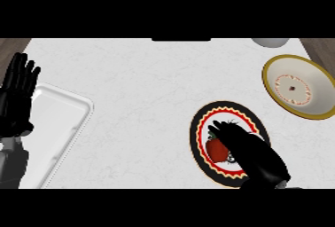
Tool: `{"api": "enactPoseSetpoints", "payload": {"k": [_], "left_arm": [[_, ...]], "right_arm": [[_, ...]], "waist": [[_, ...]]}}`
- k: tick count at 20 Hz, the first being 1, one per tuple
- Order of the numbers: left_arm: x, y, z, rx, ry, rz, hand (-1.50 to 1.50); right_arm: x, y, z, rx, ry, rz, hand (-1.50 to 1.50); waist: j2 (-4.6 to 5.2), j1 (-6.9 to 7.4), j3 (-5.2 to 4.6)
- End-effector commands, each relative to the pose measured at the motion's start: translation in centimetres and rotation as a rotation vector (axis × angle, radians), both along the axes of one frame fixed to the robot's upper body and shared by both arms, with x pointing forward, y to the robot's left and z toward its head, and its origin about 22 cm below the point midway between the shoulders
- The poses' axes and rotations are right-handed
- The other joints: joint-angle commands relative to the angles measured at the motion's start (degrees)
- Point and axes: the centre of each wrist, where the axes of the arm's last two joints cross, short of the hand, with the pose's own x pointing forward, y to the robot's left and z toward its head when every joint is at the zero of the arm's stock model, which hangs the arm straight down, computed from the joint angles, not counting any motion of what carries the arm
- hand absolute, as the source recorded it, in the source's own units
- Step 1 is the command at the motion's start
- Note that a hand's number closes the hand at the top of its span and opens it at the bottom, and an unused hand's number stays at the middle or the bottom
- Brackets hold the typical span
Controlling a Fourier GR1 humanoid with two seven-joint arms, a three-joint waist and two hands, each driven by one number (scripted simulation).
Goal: Pick the bell pepper from the plate and place it in the bowl
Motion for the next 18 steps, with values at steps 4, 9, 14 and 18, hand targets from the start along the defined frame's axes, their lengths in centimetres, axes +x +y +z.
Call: {"api": "enactPoseSetpoints", "payload": {"k": [4, 9, 14, 18], "left_arm": [[-0.2, -0.2, -0.5, -0.01, -0.005, -0.011, 0.0], [1.0, -0.1, 2.3, 0.002, 0.0, 0.003, 0.0], [0.4, -1.0, 0.8, -0.004, -0.01, 0.014, 0.0], [0.0, -0.3, 0.4, 0.003, -0.02, -0.016, 0.0]], "right_arm": [[-0.5, 0.4, -2.0, 0.005, -0.019, 0.053, -1.5], [1.2, 1.2, -3.4, -0.026, 0.011, 0.024, -1.5], [1.1, 1.9, -4.7, -0.033, 0.023, 0.018, -1.5], [3.7, 0.4, -5.6, -0.066, 0.052, 0.0, -1.5]], "waist": [[-0.03, -0.04, -0.01], [-0.02, 0.01, 0.0], [-0.02, 0.0, 0.0], [0.0, 0.14, 0.0]]}}
